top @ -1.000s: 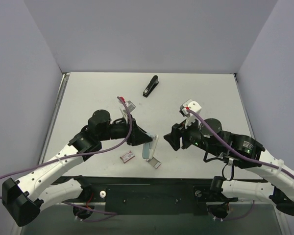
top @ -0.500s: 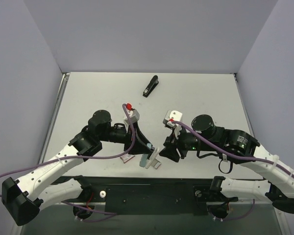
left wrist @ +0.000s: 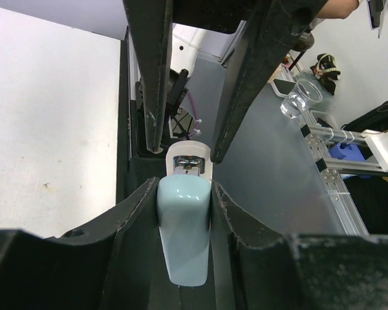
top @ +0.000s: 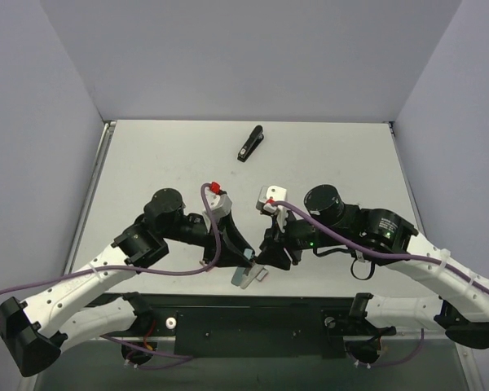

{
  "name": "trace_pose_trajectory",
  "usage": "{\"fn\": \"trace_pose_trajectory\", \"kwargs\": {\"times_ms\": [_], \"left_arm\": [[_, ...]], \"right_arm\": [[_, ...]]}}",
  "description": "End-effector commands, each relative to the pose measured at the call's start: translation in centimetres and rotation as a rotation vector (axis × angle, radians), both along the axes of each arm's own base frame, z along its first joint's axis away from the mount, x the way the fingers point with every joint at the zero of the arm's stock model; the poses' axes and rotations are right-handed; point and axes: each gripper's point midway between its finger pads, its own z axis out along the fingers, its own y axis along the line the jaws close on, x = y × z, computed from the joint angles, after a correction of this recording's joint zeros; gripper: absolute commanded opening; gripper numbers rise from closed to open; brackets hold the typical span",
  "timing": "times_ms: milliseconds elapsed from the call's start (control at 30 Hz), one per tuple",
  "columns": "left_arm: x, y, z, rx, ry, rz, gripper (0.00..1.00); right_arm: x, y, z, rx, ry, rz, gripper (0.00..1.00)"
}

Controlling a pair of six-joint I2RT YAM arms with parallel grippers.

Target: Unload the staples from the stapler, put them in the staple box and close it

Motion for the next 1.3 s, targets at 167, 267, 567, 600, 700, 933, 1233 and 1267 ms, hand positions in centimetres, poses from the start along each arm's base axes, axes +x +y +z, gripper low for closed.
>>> {"fn": "trace_pose_trajectory", "kwargs": {"times_ms": [167, 267, 567, 600, 700, 933, 1233, 1267], "left_arm": [[-1.0, 0.5, 2.2, -0.099, -0.113, -0.025, 0.0], [-1.1, 0.6, 2.2, -0.098, -0.117, -0.027, 0.0], [-1.2, 0.5, 2.2, -0.1, -0.123, -0.029, 0.0], [-1.2, 0.5, 2.3, -0.101, -0.125, -0.026, 0.0], [-1.2, 0.5, 2.2, -0.097, -0.123, -0.024, 0.0], [-0.9, 0.4, 2.1, -0.09, -0.129, -0.016, 0.0], [-0.9, 0.4, 2.4, -0.095, -0.134, -0.013, 0.0], [-0.9, 0.4, 2.4, -0.096, -0.134, -0.013, 0.0]], "right_arm": [[-0.4, 1.0, 1.8, 0.062, 0.008, 0.038, 0.31], [-0.6, 1.1, 1.6, 0.059, 0.017, 0.046, 0.3], [-1.1, 1.6, 1.0, 0.044, 0.042, 0.074, 0.3], [-1.2, 1.7, 0.9, 0.043, 0.044, 0.082, 0.3], [-1.3, 1.8, 0.7, 0.04, 0.048, 0.088, 0.29], [-1.9, 1.9, 0.0, 0.027, 0.068, 0.12, 0.29], [-2.3, 2.1, -1.2, 0.001, 0.087, 0.146, 0.22], [-2.3, 2.1, -1.3, -0.004, 0.086, 0.148, 0.19]]}}
